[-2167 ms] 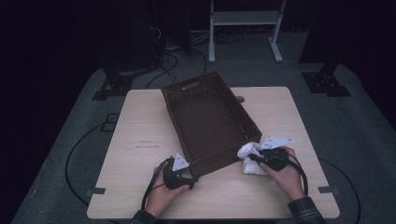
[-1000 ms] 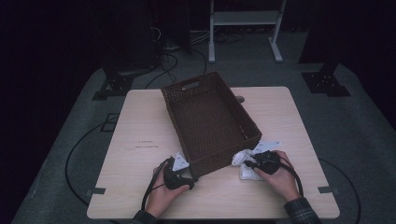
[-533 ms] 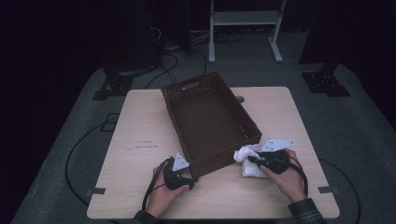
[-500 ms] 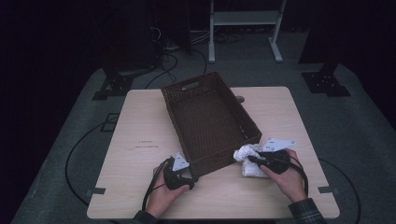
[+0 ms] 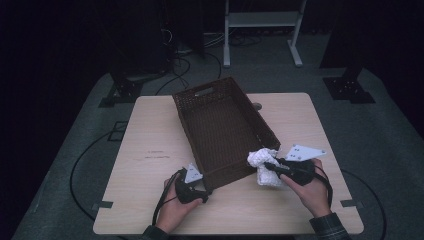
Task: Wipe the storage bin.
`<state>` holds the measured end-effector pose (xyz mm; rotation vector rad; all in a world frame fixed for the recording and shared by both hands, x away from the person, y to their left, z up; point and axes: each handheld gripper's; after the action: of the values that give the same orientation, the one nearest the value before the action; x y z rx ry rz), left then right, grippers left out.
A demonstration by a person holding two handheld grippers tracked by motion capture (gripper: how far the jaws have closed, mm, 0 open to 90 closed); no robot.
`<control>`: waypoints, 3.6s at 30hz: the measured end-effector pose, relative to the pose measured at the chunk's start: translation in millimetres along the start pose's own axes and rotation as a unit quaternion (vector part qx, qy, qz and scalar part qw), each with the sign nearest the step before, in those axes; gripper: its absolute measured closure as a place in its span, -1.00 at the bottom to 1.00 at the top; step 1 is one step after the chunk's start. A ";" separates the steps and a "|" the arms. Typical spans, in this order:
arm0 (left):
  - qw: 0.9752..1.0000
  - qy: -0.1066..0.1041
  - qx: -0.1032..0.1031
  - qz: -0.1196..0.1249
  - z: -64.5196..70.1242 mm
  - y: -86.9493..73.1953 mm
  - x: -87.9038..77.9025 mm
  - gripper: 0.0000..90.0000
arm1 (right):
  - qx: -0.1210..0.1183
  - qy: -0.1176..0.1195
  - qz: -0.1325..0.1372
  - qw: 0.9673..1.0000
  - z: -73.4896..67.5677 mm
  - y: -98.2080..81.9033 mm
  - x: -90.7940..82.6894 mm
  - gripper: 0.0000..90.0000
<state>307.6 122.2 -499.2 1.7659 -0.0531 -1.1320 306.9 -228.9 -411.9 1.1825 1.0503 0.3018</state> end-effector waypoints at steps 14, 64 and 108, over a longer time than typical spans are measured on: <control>1.000 -0.001 -0.001 0.001 0.0 0.0 0.2 -0.45 | -0.003 0.006 -0.033 0.999 -3.2 -4.1 21.8 0.69; 1.000 -0.002 0.003 0.000 -0.7 0.1 0.0 -0.44 | -0.007 0.038 -0.131 0.991 -14.6 -26.4 74.6 0.69; 1.000 -0.003 0.001 -0.001 -0.5 0.0 -0.1 -0.44 | -0.040 0.045 -0.019 0.998 -36.0 21.5 38.2 0.70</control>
<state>307.9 122.5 -499.1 1.7654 -0.0576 -1.1386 304.8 -172.2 -412.8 1.0844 1.1287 0.3657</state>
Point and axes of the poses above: each handheld gripper's, and its own axes: x roughly forward along the jaws, y roughly out of its top, z roughly to its right, and after that the axes turned 4 degrees about y, right-handed
